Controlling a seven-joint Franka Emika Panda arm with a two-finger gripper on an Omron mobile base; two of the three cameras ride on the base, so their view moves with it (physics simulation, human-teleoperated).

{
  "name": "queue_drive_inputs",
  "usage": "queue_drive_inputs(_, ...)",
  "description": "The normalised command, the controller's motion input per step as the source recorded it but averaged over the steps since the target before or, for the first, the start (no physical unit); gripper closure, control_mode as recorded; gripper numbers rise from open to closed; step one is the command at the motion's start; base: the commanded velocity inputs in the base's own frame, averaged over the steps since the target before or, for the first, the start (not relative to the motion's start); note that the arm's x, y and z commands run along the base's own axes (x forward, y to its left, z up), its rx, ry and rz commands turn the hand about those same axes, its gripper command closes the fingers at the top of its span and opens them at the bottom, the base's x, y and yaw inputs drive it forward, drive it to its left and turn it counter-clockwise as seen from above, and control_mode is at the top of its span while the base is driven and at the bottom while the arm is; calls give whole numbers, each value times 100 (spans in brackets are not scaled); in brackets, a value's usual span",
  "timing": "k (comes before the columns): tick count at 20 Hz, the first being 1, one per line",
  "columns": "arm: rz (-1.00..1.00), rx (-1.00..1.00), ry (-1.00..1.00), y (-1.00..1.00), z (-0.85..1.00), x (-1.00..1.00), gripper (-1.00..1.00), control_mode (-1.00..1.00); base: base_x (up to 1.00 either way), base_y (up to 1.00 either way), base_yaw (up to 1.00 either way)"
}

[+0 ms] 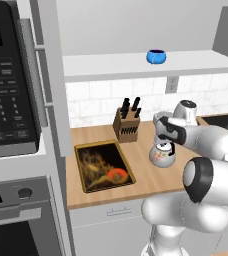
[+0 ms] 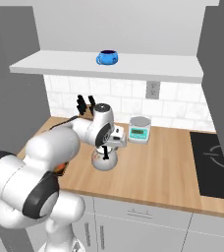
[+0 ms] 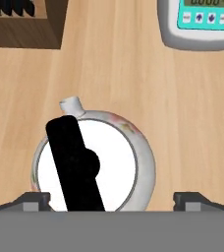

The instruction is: Pick the kettle from the counter and place it on the tray. Then pick the mug from the cabinet and place it on the tray. Then close the cabinet doors.

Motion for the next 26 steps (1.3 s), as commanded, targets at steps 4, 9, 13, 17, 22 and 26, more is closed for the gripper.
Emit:
queue_drive_inputs(4, 0, 0, -1, 0, -28, -6, -100, -100, 0, 0, 0)
queue_drive_inputs(9, 0, 0, -8, 4, -36, -19, 100, -100, 0, 0, 0)
queue_drive_inputs(13, 0, 0, -12, 13, -18, -18, 100, -100, 0, 0, 0)
queue_drive_inputs(17, 0, 0, -3, 35, -2, -30, 100, -100, 0, 0, 0)
queue_drive_inputs(22, 0, -2, 0, 64, 35, -43, 100, -100, 0, 0, 0)
queue_drive_inputs(26, 0, 0, 0, 74, 57, -45, 100, -100, 0, 0, 0)
